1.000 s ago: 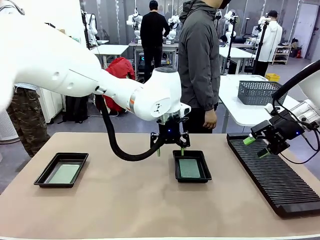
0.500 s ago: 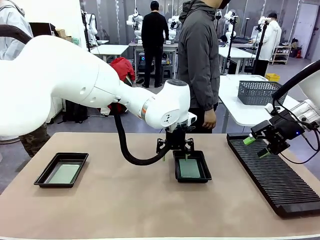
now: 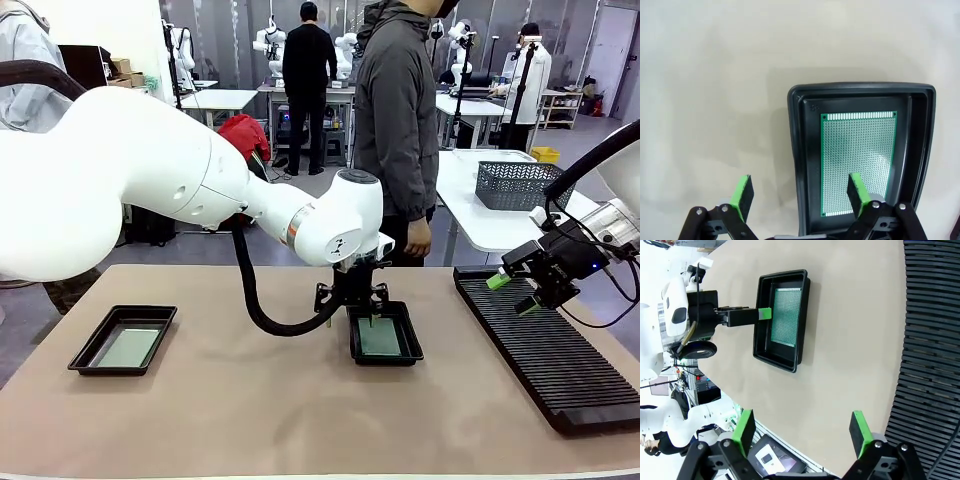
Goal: Inspect and transfer BCBs to ESD trays.
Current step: Pick up the ESD tray and place it on the left side of the table.
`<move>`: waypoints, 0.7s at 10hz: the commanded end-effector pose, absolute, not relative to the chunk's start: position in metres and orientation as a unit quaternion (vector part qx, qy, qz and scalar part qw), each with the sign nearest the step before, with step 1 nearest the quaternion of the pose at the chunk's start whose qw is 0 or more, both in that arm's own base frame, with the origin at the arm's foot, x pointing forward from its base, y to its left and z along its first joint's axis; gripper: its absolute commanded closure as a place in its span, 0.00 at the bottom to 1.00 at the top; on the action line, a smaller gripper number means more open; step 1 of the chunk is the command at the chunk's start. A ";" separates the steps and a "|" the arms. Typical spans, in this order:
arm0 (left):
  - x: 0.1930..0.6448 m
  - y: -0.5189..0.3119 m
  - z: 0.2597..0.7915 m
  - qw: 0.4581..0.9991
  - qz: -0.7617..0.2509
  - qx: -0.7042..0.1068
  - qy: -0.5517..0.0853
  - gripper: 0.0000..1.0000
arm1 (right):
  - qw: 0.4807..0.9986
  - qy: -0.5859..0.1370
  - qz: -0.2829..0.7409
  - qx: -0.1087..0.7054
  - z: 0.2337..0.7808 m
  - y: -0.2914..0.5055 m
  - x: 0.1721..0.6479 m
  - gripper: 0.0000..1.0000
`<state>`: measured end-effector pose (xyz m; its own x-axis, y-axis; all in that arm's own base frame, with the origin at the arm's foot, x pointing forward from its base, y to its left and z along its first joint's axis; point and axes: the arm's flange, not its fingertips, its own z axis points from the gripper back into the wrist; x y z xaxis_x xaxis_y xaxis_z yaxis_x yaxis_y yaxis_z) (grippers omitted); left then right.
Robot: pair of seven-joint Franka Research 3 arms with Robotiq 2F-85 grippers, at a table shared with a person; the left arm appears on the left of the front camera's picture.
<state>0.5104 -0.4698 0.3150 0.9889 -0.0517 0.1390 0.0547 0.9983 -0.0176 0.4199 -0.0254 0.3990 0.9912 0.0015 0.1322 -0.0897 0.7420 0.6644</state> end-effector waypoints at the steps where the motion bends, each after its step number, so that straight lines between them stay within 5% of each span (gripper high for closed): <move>1: 0.516 -0.468 0.312 0.997 -0.022 -0.010 -0.079 0.00 | 0.933 -0.063 0.013 0.353 0.399 -0.024 0.421 0.00; 7: 0.513 -0.469 0.313 0.997 -0.026 -0.011 -0.070 0.00 | 0.933 -0.063 0.013 0.353 0.399 -0.024 0.421 0.00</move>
<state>0.5134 -0.4695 0.3108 0.9891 -0.0495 0.1385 0.0524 0.9985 -0.0176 0.4199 -0.0254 0.3990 0.9912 0.0014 0.1322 -0.0896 0.7420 0.6644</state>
